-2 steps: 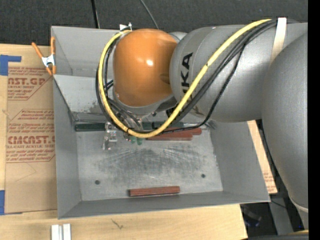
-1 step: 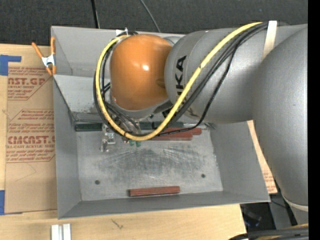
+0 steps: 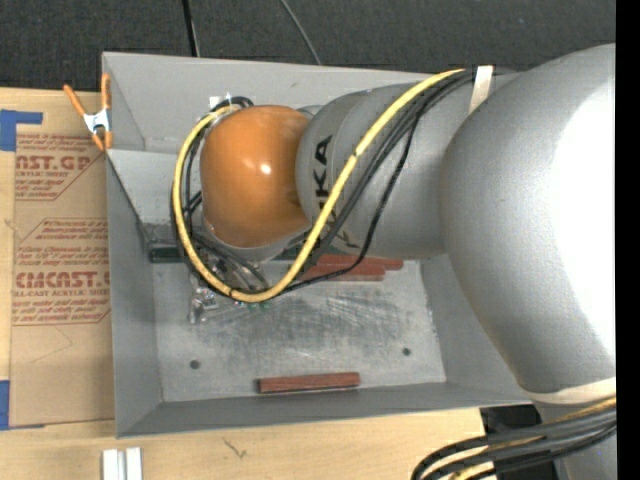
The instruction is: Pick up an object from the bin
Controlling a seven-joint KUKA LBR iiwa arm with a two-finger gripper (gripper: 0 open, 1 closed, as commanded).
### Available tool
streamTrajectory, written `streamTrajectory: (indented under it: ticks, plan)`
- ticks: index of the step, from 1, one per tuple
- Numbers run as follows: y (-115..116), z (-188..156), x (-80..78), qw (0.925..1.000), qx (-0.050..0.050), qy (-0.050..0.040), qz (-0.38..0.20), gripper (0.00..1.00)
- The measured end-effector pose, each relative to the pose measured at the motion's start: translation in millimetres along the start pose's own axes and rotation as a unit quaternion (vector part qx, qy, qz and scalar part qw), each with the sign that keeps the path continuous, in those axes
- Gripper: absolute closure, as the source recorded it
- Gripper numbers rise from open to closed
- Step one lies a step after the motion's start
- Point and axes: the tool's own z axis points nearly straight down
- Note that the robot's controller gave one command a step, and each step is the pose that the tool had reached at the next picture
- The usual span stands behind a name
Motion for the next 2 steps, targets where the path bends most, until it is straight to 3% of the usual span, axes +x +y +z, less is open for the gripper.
streamTrajectory:
  ticks: [1,2]
  plan:
    - [1,34,6.2,1.0,0.0,0.0046,0.002,1.0]
    - [1,17,6.0,0.9992,0.0,0.0028,-0.04,1.0]
